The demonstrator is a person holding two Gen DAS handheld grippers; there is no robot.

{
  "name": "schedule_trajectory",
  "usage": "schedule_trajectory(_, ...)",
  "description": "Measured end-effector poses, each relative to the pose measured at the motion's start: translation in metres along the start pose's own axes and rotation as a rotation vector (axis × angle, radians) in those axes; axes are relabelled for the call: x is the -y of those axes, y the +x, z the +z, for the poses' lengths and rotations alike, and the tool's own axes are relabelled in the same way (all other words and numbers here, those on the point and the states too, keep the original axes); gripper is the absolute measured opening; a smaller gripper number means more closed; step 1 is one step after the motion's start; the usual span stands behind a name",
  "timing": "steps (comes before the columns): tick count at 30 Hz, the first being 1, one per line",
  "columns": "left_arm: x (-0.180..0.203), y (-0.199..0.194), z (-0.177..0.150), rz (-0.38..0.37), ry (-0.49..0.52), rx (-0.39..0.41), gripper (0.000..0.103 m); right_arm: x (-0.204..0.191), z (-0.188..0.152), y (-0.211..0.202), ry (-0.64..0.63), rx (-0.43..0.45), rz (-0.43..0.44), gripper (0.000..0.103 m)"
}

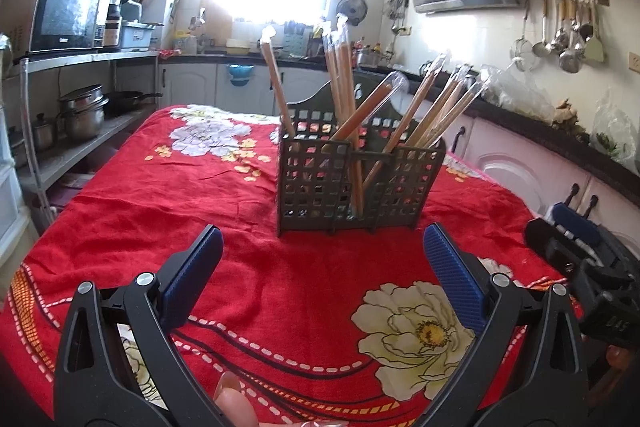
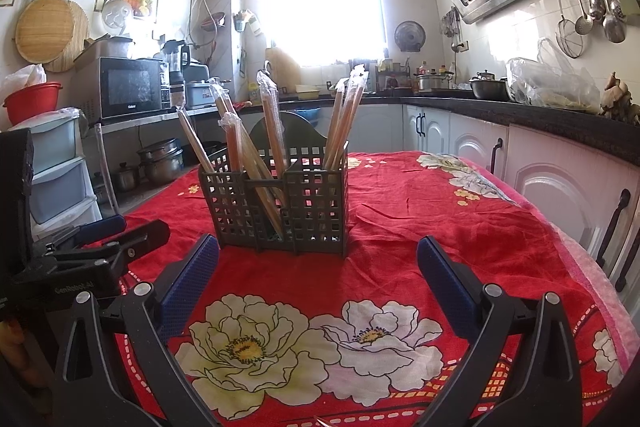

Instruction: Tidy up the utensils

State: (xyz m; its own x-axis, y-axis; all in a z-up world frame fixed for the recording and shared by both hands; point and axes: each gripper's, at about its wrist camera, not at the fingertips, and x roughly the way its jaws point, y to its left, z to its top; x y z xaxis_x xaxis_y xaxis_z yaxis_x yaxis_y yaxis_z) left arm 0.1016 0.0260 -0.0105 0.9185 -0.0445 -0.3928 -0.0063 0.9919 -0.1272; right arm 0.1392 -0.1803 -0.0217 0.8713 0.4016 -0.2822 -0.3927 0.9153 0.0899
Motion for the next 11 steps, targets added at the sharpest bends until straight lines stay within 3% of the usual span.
schedule_trajectory(4,-0.008,0.004,0.000,0.006,-0.046,-0.044,0.093,0.007,0.002,-0.001,0.028,-0.009,-0.013,0.097)
schedule_trajectory(6,-0.026,0.009,0.004,-0.005,-0.106,-0.111,0.093,0.016,0.005,0.002,0.039,-0.041,-0.037,0.097)
schedule_trajectory(9,-0.068,0.021,0.015,0.067,-0.149,-0.261,0.093,0.050,0.015,0.018,0.026,-0.153,-0.156,0.097)
schedule_trajectory(11,-0.098,0.026,0.022,0.144,-0.159,-0.291,0.093,0.088,0.019,0.036,0.030,-0.252,-0.290,0.097)
